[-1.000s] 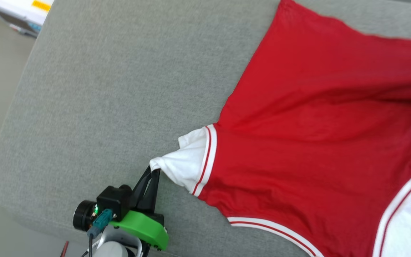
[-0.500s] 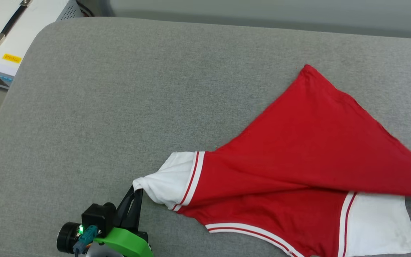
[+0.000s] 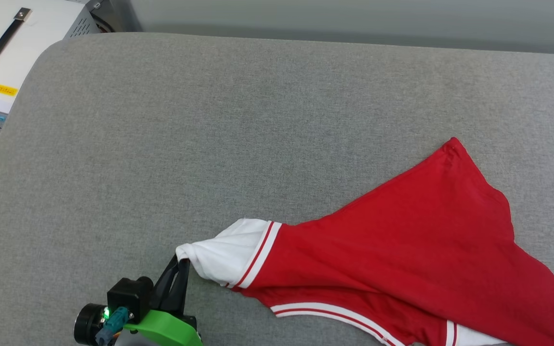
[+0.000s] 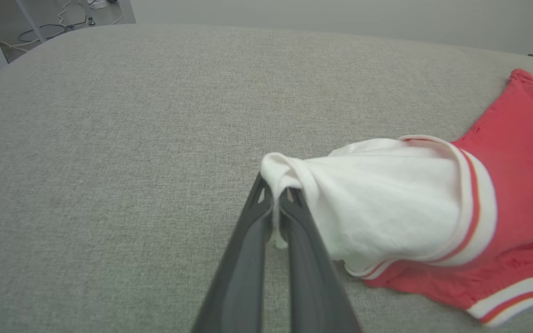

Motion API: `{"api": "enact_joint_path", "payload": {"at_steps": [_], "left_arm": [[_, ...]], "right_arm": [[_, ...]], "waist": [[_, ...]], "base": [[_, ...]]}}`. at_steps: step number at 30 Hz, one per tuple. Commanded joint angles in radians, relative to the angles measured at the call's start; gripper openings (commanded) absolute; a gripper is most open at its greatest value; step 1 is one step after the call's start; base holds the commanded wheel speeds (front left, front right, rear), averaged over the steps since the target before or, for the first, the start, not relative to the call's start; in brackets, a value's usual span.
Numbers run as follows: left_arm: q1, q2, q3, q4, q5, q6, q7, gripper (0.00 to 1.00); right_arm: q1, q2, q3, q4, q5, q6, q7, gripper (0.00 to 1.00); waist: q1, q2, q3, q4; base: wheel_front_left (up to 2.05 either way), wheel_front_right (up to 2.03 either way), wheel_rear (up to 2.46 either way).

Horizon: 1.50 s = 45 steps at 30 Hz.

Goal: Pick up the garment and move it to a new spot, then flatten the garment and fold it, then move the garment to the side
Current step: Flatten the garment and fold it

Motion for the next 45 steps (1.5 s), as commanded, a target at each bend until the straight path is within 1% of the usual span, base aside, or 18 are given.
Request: {"api": "enact_joint_path", "payload": {"at_steps": [1, 2, 5, 8, 13, 16, 20, 22, 25, 29, 31, 34, 37, 42, 45], "left_arm": [[0.000, 0.010, 0.003, 0.002, -0.011, 0.007, 0.000, 0.00], [0.000, 0.011, 0.003, 0.002, -0.011, 0.007, 0.000, 0.00], [0.001, 0.014, 0.001, 0.001, -0.012, 0.009, 0.000, 0.00], [-0.001, 0.016, -0.004, -0.002, -0.011, 0.010, 0.001, 0.00], [-0.011, 0.015, -0.016, -0.013, -0.007, 0.011, 0.002, 0.00], [-0.021, 0.012, -0.024, -0.019, -0.004, 0.011, 0.002, 0.00], [-0.045, 0.006, -0.035, -0.023, 0.001, 0.008, 0.001, 0.00], [-0.059, 0.001, -0.043, -0.023, 0.004, 0.006, 0.000, 0.00], [-0.083, -0.008, -0.058, -0.018, 0.010, -0.001, -0.002, 0.00], [-0.113, -0.019, -0.073, -0.011, 0.018, -0.008, -0.006, 0.00], [-0.127, -0.026, -0.077, -0.011, 0.021, -0.009, -0.008, 0.00], [-0.144, -0.038, -0.086, -0.015, 0.026, -0.012, -0.011, 0.00], [-0.161, -0.050, -0.096, -0.016, 0.031, -0.016, -0.013, 0.00], [-0.182, -0.066, -0.103, -0.013, 0.038, -0.020, -0.015, 0.00], [-0.184, -0.069, -0.101, -0.010, 0.040, -0.021, -0.016, 0.00]], "right_arm": [[0.011, 0.026, 0.009, 0.017, -0.013, -0.001, -0.016, 0.38], [0.001, 0.027, 0.002, 0.011, -0.019, -0.001, -0.030, 1.00], [-0.040, 0.020, -0.031, -0.030, -0.037, -0.001, -0.078, 1.00], [-0.085, 0.002, -0.070, -0.096, -0.042, -0.001, -0.102, 1.00], [-0.192, -0.055, -0.110, -0.225, -0.046, -0.001, -0.085, 1.00], [-0.279, -0.094, -0.093, -0.280, -0.047, -0.001, -0.041, 1.00], [-0.439, -0.152, 0.008, -0.294, -0.045, -0.001, 0.039, 1.00], [-0.520, -0.181, 0.083, -0.277, -0.054, -0.001, 0.085, 1.00], [-0.639, -0.201, 0.200, -0.223, -0.050, -0.001, 0.173, 1.00], [-0.778, -0.210, 0.343, -0.131, -0.049, -0.001, 0.275, 1.00], [-0.838, -0.208, 0.404, -0.078, -0.057, -0.001, 0.304, 1.00], [-0.917, -0.193, 0.475, 0.020, -0.070, -0.001, 0.318, 1.00], [-0.965, -0.171, 0.520, 0.111, -0.070, -0.001, 0.302, 1.00], [-0.984, -0.141, 0.614, 0.243, -0.060, -0.001, 0.256, 1.00], [-0.966, -0.138, 0.688, 0.290, -0.049, -0.001, 0.240, 1.00]], "waist": [[0.0001, 0.0000, -0.001, -0.002], [0.0001, 0.0000, -0.002, -0.004], [0.0001, 0.0000, -0.006, -0.006], [0.0001, 0.0000, -0.009, -0.003], [0.0001, 0.0000, -0.002, 0.012], [0.0001, 0.0000, 0.011, 0.026], [0.0001, 0.0000, 0.037, 0.050], [0.0001, 0.0000, 0.050, 0.064], [0.0001, 0.0000, 0.072, 0.088], [0.0001, 0.0000, 0.101, 0.116], [0.0001, 0.0000, 0.117, 0.130], [0.0001, 0.0000, 0.142, 0.150], [0.0001, 0.0000, 0.165, 0.170], [0.0001, 0.0000, 0.193, 0.187], [0.0001, 0.0000, 0.197, 0.186]], "base": [[0.00, 0.00, 0.00], [0.00, 0.00, 0.00], [0.00, 0.00, 0.00], [0.00, 0.00, 0.00], [0.00, 0.00, 0.00], [0.00, 0.00, 0.00], [0.00, 0.00, 0.00], [0.00, 0.00, 0.00], [0.00, 0.00, 0.00], [0.00, 0.00, 0.00], [0.00, 0.00, 0.00], [0.00, 0.00, 0.00], [0.00, 0.00, 0.00], [0.00, 0.00, 0.00], [0.00, 0.00, 0.00]]}}
